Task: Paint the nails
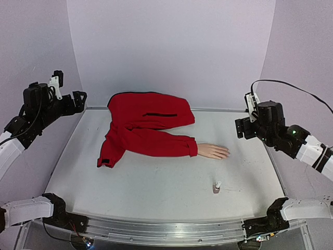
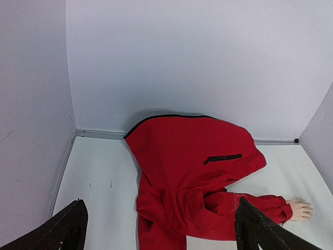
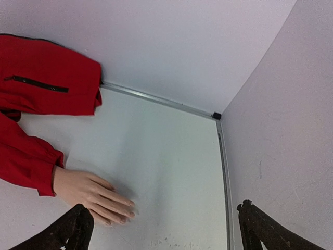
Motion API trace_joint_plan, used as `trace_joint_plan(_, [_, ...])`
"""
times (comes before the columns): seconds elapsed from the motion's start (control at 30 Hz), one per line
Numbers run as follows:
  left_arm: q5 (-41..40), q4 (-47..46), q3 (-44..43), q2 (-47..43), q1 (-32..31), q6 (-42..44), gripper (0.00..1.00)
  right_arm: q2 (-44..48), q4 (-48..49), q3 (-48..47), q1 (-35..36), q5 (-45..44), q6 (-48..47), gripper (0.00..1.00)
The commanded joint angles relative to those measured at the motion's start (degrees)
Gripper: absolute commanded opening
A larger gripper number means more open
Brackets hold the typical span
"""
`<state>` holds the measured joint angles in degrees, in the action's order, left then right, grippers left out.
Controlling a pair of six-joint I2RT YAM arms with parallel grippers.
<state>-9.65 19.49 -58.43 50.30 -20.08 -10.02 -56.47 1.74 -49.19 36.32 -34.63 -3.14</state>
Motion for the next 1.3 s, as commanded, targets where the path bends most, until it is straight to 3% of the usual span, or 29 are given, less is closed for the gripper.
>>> trace_joint_plan(0.0, [2.84, 0.23, -0.36, 0.27, 3.53, -4.06, 0.99, -1.55, -9.28, -4.37, -6.46, 6.98, 6.39, 0.98])
trace_joint_plan(0.33, [13.75, 1.12, 0.05, 4.82, 8.49, -10.74, 0.99, -3.85, -24.78, -6.44, -16.80, 28.00, 16.38, 0.98])
trace_joint_plan(0.47, [14.93, 0.98, 0.36, 7.09, 6.27, -12.16, 0.99, -4.15, -28.85, -6.02, -16.68, 35.63, 21.21, 0.98])
trace_joint_plan(0.63, [16.87, 0.51, 0.43, 10.94, 2.26, -14.65, 0.99, -4.43, -32.95, -5.41, -10.87, 40.15, 28.58, 0.98])
trace_joint_plan(0.97, [18.11, -1.76, 1.56, 14.65, -4.35, -18.47, 0.99, -15.80, -36.36, -4.88, 12.94, 33.03, 44.80, 0.97])
trace_joint_plan(1.27, [18.76, -2.38, 1.15, 15.46, -5.49, -18.32, 0.99, -20.38, -35.85, -1.66, 15.86, 25.54, 53.10, 0.82])
